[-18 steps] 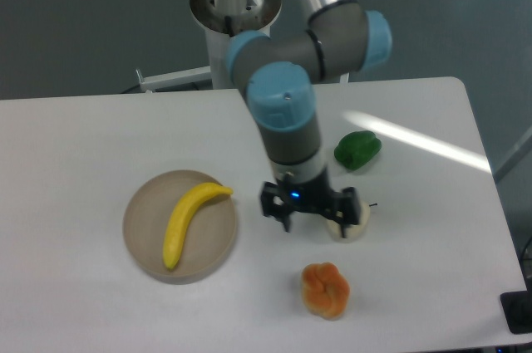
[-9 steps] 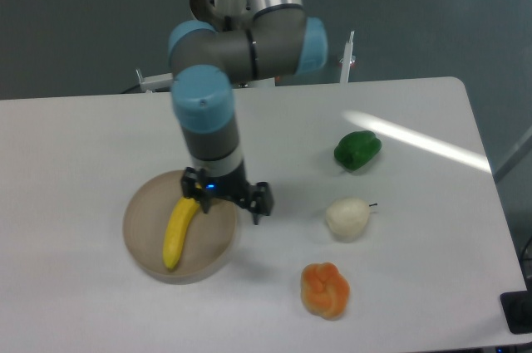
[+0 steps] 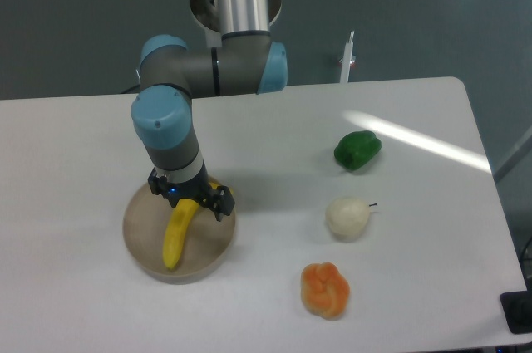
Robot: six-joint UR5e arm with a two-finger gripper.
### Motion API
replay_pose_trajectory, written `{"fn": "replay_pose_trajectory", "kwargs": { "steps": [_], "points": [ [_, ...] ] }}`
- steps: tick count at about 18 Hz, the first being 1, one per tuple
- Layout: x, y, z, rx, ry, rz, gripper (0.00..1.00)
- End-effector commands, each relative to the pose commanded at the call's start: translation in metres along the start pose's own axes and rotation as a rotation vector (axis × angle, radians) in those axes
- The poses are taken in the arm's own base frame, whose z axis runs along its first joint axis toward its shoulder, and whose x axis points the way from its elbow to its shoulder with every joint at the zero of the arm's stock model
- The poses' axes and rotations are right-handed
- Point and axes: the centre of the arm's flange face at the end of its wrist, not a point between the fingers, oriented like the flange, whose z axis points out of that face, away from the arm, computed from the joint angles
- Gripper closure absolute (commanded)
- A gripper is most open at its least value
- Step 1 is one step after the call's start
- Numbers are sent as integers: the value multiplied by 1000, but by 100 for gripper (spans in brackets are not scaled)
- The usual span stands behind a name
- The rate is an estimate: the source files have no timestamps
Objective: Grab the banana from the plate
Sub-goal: 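Lower the gripper onto the banana and close it around the banana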
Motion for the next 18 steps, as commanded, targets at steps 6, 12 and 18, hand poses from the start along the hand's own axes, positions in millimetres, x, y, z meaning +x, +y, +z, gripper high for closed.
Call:
{"fn": "replay_pose_trajectory", "kwargs": {
  "steps": [6,12,18],
  "points": [
    [18,-4,4,-6,7,25,0],
    [22,-10,15,-16,9,44,0],
    [29,-10,29,-45,6,51,0]
  ]
}}
